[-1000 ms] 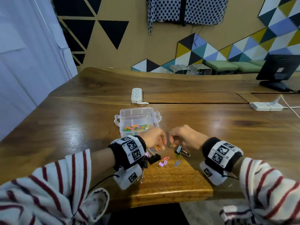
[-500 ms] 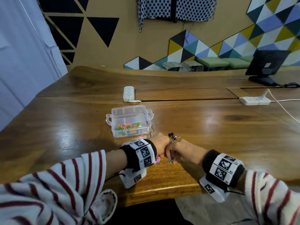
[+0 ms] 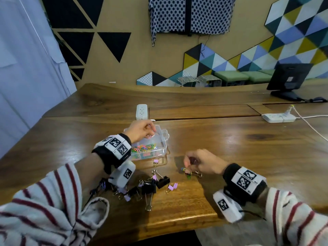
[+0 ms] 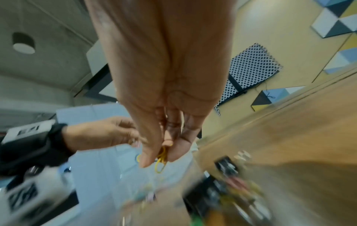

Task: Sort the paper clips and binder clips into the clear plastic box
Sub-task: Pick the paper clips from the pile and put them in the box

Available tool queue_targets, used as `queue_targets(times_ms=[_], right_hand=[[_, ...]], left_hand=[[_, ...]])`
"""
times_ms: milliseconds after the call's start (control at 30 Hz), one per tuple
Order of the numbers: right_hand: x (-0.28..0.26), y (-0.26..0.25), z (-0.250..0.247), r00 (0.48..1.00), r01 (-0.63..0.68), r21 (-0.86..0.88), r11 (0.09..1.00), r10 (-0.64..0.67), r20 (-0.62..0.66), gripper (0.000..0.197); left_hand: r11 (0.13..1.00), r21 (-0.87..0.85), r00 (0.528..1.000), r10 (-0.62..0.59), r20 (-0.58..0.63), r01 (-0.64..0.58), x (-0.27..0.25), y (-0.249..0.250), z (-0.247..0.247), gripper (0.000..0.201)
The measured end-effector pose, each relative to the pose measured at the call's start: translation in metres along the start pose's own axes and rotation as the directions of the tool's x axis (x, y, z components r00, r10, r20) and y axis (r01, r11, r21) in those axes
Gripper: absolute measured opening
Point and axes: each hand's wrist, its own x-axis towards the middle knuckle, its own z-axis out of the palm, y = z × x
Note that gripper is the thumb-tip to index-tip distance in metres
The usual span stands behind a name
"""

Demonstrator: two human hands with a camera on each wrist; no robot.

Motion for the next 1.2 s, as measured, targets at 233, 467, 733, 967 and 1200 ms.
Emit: queue_targets(times_ms=[233,467,733,967,1200], right_hand=[[0.094,-0.045,-0.031,0.970,0.098,0.359,0.928,-0.007,-0.245,0.037],[0.143,-0.077,-0.001,0.982,-0.036,0.103,0.994,0.054,-0.181,0.025],[0.106,-0.069,-0.010,0.987,0.011,0.095,0.995,0.004,-0.159,0.026],[0.026,0.000,-0.035,0.968,-0.223,-0.254,0.941,0.183,-0.171,0.013],[0.001,0.026,-0.018,0.930,-0.351,-0.270,0.897,0.368,0.015,0.018]], left_hand=[[0.988,0.131,0.997,-0.074,-0.036,0.078,0.004,-0.031,-0.004,0.016],[0.981,0.140,0.980,-0.107,-0.166,0.131,-0.009,-0.046,-0.027,0.026],[0.993,0.118,0.999,-0.021,0.041,0.016,-0.042,-0.017,-0.014,0.023],[0.989,0.135,0.940,0.005,0.341,-0.054,-0.042,0.015,0.043,0.023],[0.907,0.398,0.901,-0.054,0.430,-0.136,-0.027,0.039,0.096,0.044]])
